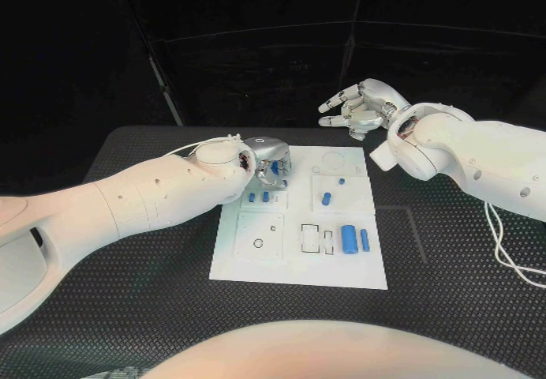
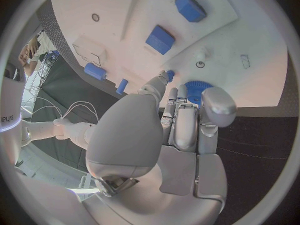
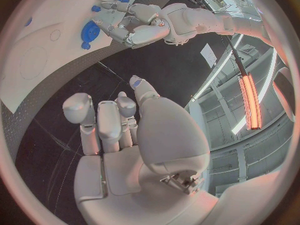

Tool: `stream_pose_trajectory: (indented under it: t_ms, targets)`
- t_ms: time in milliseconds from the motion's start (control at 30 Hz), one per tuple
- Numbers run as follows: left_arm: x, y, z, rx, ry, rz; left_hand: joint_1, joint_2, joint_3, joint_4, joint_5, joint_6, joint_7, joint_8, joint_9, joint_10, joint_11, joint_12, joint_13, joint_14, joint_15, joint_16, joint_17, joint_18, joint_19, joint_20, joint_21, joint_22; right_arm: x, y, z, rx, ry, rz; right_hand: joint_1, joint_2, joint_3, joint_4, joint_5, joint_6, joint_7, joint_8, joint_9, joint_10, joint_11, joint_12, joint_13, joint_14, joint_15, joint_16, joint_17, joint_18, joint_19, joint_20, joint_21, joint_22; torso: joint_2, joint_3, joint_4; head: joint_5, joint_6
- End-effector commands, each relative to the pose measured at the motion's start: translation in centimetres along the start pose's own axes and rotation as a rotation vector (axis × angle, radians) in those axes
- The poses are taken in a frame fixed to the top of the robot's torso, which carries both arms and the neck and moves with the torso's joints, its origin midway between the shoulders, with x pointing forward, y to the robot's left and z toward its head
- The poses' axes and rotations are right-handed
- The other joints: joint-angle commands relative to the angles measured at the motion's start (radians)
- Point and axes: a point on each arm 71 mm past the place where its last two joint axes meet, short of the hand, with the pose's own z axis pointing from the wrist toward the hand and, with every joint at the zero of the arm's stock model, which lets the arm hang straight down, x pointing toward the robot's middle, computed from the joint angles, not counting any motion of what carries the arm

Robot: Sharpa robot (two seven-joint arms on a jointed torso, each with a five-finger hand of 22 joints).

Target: Assemble the parts on the task board

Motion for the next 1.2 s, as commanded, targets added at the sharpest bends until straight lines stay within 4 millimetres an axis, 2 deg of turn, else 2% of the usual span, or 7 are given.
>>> stream_pose_trajectory:
  t_ms: [33, 333, 700, 1033, 1200]
  targets:
    - [0.17, -0.17, 0.16, 0.005, 0.022, 0.014, 0.005, 0.013, 0.008, -0.004, -0.003, 0.012, 0.000, -0.005, -0.002, 0.011, 0.001, -0.007, -0.002, 0.042, -0.007, 0.005, -0.001, -0.012, 0.015, -0.003, 0.012, 0.006, 0.10, 0.29, 0.07, -0.014, 0.007, 0.000, -0.007, 0.002, 0.004, 0.000, 0.003, -0.006, -0.002, 0.006, -0.001, -0.004, -0.004, 0.004, 0.001, 0.008, -0.006, -0.005, 0.001, 0.018, 0.002, -0.003, -0.005, 0.001, 0.001, -0.0003, 0.0007, -0.001, 0.000]
    - [0.54, -0.38, 0.48, 0.007, 0.041, 0.018, 0.017, 0.020, 0.025, -0.009, -0.002, 0.024, 0.000, -0.008, -0.004, 0.027, -0.001, -0.010, -0.006, 0.043, -0.006, 0.008, -0.003, -0.016, 0.017, -0.004, 0.034, 0.026, 0.19, 0.36, 0.13, -0.016, 0.009, 0.001, -0.007, 0.002, 0.004, 0.000, 0.003, -0.006, -0.002, 0.006, -0.001, -0.004, -0.004, 0.004, 0.001, 0.008, -0.006, -0.005, 0.001, 0.018, 0.002, -0.003, -0.005, 0.001, -0.001, 0.0009, 0.0005, -0.001, 0.000]
    - [0.76, -0.63, 0.78, 0.009, 0.058, 0.019, 0.021, 0.026, 0.041, -0.009, -0.002, 0.035, -0.001, -0.011, -0.007, 0.045, -0.004, -0.013, -0.008, 0.044, -0.007, 0.004, -0.015, -0.021, 0.022, -0.004, 0.061, 0.048, 0.30, 0.45, 0.18, -0.018, 0.011, 0.002, -0.006, 0.003, 0.007, -0.001, 0.004, -0.005, -0.002, 0.007, -0.001, -0.002, -0.004, 0.006, 0.002, 0.009, -0.006, -0.004, 0.004, 0.018, 0.003, -0.004, -0.005, 0.002, -0.001, 0.0010, 0.0008, -0.009, 0.000]
    - [0.90, -0.53, 1.02, 0.008, 0.073, 0.021, 0.038, 0.051, 0.096, -0.020, -0.001, 0.069, -0.002, -0.011, -0.007, 0.084, -0.010, -0.026, -0.014, 0.045, -0.004, 0.011, -0.019, -0.025, 0.023, -0.002, 0.090, 0.074, 0.36, 0.49, 0.21, -0.018, 0.013, 0.002, -0.006, 0.003, 0.007, -0.001, 0.004, -0.005, -0.002, 0.007, -0.001, -0.002, -0.004, 0.006, 0.002, 0.009, -0.006, -0.004, 0.004, 0.018, 0.003, -0.004, -0.005, 0.002, -0.002, 0.0013, 0.0014, -0.007, 0.000]
    - [0.94, -0.47, 1.06, 0.009, 0.076, 0.021, 0.051, 0.061, 0.143, -0.040, 0.000, 0.085, 0.004, -0.014, -0.008, 0.109, -0.009, -0.040, -0.018, 0.046, 0.002, 0.018, -0.018, -0.029, 0.024, 0.002, 0.110, 0.092, 0.40, 0.51, 0.24, -0.019, 0.014, 0.003, -0.006, 0.003, 0.007, -0.001, 0.004, -0.005, -0.002, 0.007, -0.001, -0.002, -0.004, 0.006, 0.002, 0.009, -0.006, -0.004, 0.004, 0.018, 0.003, -0.004, -0.005, 0.002, -0.002, 0.0008, 0.0022, -0.007, 0.000]
